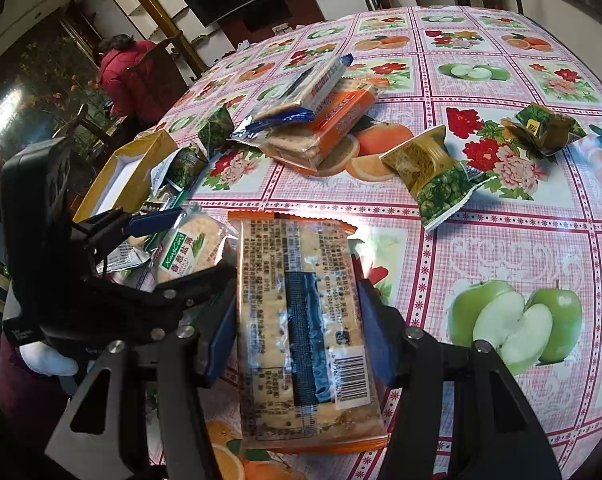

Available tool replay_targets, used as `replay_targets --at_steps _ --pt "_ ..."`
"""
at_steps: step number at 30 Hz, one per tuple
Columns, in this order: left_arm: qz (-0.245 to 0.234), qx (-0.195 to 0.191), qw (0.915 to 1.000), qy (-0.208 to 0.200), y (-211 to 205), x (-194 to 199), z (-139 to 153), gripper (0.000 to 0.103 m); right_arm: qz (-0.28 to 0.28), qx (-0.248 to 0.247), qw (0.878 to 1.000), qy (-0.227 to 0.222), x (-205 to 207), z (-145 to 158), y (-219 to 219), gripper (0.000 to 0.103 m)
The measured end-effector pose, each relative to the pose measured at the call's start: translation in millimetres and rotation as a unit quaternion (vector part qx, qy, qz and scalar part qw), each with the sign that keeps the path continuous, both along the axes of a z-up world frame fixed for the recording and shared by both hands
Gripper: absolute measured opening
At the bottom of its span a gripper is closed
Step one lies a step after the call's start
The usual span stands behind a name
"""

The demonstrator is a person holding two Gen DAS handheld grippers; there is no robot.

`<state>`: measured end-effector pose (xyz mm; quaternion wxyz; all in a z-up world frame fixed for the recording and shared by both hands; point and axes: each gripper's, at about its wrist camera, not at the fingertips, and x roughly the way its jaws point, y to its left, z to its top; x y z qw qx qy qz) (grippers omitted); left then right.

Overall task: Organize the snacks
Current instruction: 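Grasp the round green-label biscuit pack with the left tool while the right grasps a long cracker pack, then carry both packs into the yellow tray and open both tools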

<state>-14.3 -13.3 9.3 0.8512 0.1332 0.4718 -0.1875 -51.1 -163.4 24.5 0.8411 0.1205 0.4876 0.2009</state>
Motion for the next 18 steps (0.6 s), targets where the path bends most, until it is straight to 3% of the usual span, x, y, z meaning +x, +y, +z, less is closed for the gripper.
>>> replay_targets --at_steps 1,5,8,12,18 --pt "-0.015 0.015 0.9998 -0.003 -6.4 -6.9 -2.8 0.093 0.0 0.001 1.0 0.0 0.4 -0.1 -0.6 0.058" --pt "-0.061 0.006 0.998 -0.016 -17.0 -26.7 -3.2 0.091 -0.002 0.01 1.0 0.0 0.6 -1.1 -2.7 0.058" --pt "-0.046 0.003 0.9988 -0.013 -14.9 -29.8 0.4 0.077 -0.002 0.006 1.0 -0.005 -0.3 -1.4 -1.2 0.058" --pt "-0.03 -0.001 0.9994 -0.014 -11.0 -38.5 4.0 0.076 -0.006 0.001 1.0 -0.011 -1.9 -1.0 0.3 0.057" --pt "0.016 -0.074 0.9971 -0.006 27.0 -52.9 26.0 0.076 -0.021 0.023 0.999 -0.015 -7.1 4.4 -5.1 0.057"
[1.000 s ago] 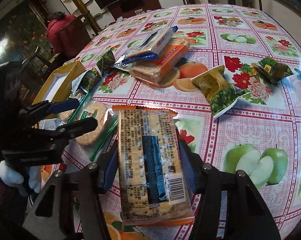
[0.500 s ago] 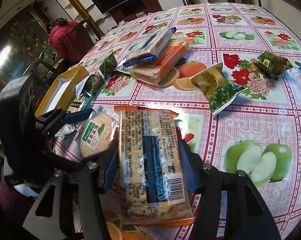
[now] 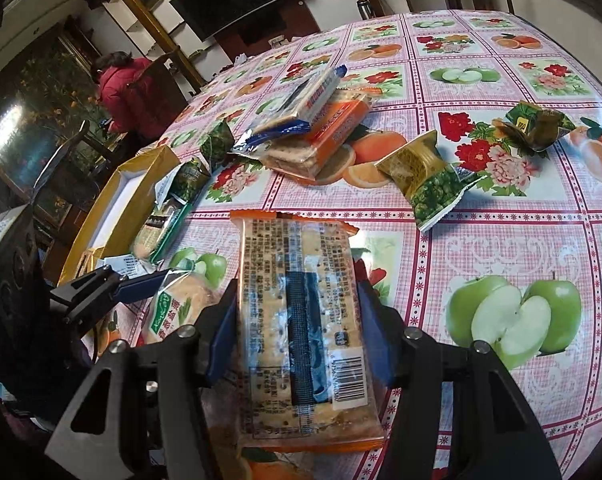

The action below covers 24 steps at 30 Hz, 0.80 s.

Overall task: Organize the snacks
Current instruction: 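Carry both packs into the yellow tray and open both tools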

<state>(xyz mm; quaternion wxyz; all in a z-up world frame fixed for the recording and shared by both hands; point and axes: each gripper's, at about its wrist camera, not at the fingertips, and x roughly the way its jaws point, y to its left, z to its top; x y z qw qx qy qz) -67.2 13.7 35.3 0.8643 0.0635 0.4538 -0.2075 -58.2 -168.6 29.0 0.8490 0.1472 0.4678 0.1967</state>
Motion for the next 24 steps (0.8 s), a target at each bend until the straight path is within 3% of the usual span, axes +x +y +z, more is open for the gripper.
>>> replay_targets --at_steps 4,8,13,19,24 --pt "0.048 -0.039 0.998 -0.015 49.8 -17.5 28.9 0.076 0.009 0.006 1.0 -0.011 -8.6 16.4 8.9 0.057" --pt "0.112 -0.075 0.9897 -0.05 117.0 -32.4 66.3 0.076 0.037 0.005 0.999 -0.032 -12.9 44.1 35.6 0.057" --pt "0.191 -0.065 0.9754 -0.09 196.5 -40.2 92.9 0.076 0.084 0.024 0.994 -0.061 -12.2 85.9 86.7 0.057" --pt "0.254 -0.053 0.9621 -0.084 261.4 -19.3 83.8 0.076 0.153 0.058 0.985 -0.058 5.5 121.9 172.7 0.057" --pt "0.292 -0.049 0.9534 -0.061 291.7 12.1 56.5 0.076 0.179 0.063 0.981 -0.028 40.2 119.7 249.5 0.057"
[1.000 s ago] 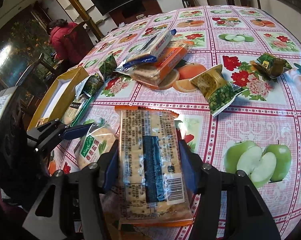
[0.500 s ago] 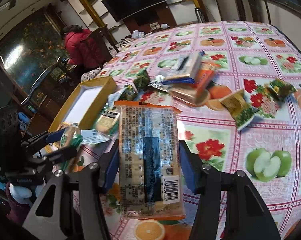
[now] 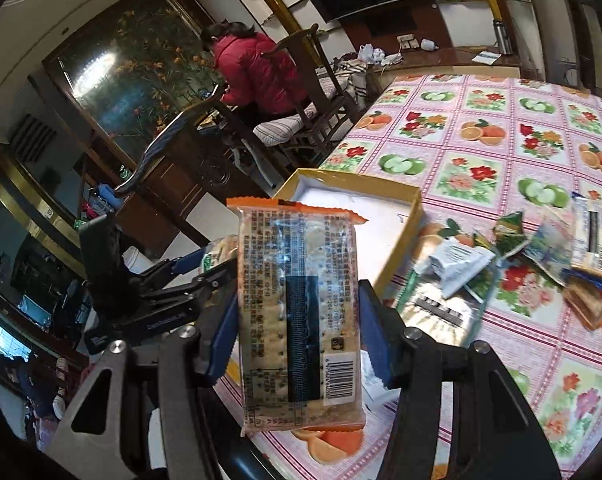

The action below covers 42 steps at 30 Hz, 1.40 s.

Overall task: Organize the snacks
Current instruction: 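Carry both packs into the yellow tray and open both tools, then grasp the white blue-edged cracker pack with the right tool while the left returns to the pile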

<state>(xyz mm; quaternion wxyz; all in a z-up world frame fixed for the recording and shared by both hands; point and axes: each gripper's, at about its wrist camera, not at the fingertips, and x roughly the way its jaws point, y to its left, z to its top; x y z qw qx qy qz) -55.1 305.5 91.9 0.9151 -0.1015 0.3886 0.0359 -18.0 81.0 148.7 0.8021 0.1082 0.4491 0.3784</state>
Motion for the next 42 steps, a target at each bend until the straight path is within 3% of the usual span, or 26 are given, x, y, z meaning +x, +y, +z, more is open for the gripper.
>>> replay_targets --at_steps 9,14,21,24,27,35,39,42 --pt "0.017 -0.035 0.9977 0.055 29.9 24.4 -46.4 0.076 0.004 -0.056 0.997 0.055 43.2 -61.9 88.9 0.057" --pt "0.032 -0.015 0.9974 0.063 32.4 24.8 -43.5 0.077 -0.014 -0.084 0.993 0.078 57.4 -91.4 106.4 0.057" --pt "0.04 -0.058 0.9951 0.069 45.6 22.9 -42.1 0.079 -0.046 -0.081 0.99 0.103 65.6 -109.0 100.3 0.06" --pt "0.046 -0.065 0.9943 0.071 42.7 18.8 -38.1 0.079 -0.048 -0.063 0.993 0.093 61.6 -101.5 92.3 0.067" --pt "0.041 -0.078 0.9949 0.049 34.8 7.4 -25.0 0.079 -0.047 -0.047 0.995 0.075 54.0 -86.7 80.1 0.067" --pt "0.007 -0.073 0.9958 -0.053 -23.2 -32.3 32.7 0.079 -0.048 -0.04 0.998 -0.006 14.0 -43.1 16.9 0.071" --pt "-0.017 -0.069 0.993 -0.095 -56.6 -46.7 55.5 0.079 -0.073 -0.074 0.992 -0.076 -13.0 -26.6 -30.7 0.072" --pt "-0.04 -0.087 0.9892 -0.111 -76.7 -51.7 63.4 0.08 -0.12 -0.085 0.982 -0.12 -30.0 -15.2 -83.4 0.083"
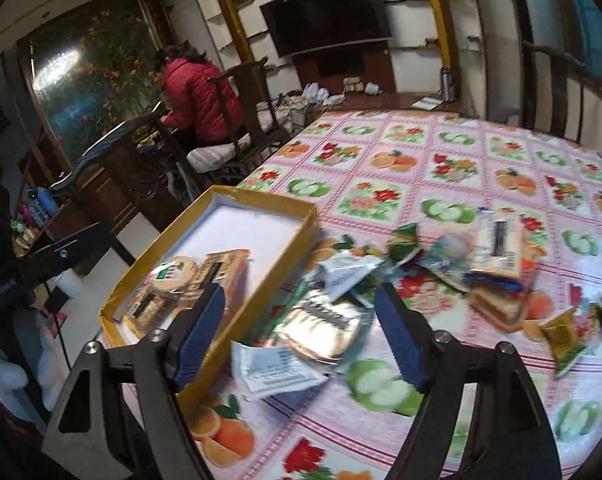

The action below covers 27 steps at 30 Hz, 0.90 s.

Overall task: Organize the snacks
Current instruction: 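Grasp the white blue-edged cracker pack with the right tool while the left returns to the pile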

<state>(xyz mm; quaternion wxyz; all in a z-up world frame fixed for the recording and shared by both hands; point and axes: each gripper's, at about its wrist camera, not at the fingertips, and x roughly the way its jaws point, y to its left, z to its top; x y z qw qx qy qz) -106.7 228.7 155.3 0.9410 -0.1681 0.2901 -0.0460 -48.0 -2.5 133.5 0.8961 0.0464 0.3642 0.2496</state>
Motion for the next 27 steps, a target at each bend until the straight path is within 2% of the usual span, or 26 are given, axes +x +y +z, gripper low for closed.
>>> replay_targets --at_steps 2,6,10,15,18,21,27 --pt "-0.016 -0.003 0.9999 -0.003 -14.9 3.5 -0.7 0.08 -0.041 0.01 0.999 -0.007 -4.9 4.4 -44.4 0.084" --pt "-0.05 0.003 0.9984 0.025 -46.1 28.4 -16.5 0.08 -0.117 0.014 0.993 0.03 -3.3 -6.3 -125.9 0.084" --pt "-0.072 -0.002 0.9957 0.059 -68.2 48.2 -37.2 0.08 -0.146 0.034 0.987 0.065 0.1 -26.1 -171.0 0.084" --pt "-0.075 0.011 0.9938 0.081 -86.0 57.0 -50.3 0.08 -0.143 0.064 0.983 0.096 22.4 -44.9 -174.6 0.084" --pt "-0.076 0.021 0.9933 0.085 -89.5 58.0 -52.1 0.08 -0.147 0.064 0.981 0.106 49.0 -48.7 -163.0 0.084" --pt "-0.069 0.03 0.9934 0.087 -84.3 62.1 -53.1 0.08 -0.149 0.046 0.981 0.111 75.9 -51.1 -148.3 0.084" --pt "-0.047 0.008 0.9935 0.104 -62.0 80.5 -61.7 0.08 -0.15 0.001 0.981 0.127 121.4 -62.6 -116.1 0.084"
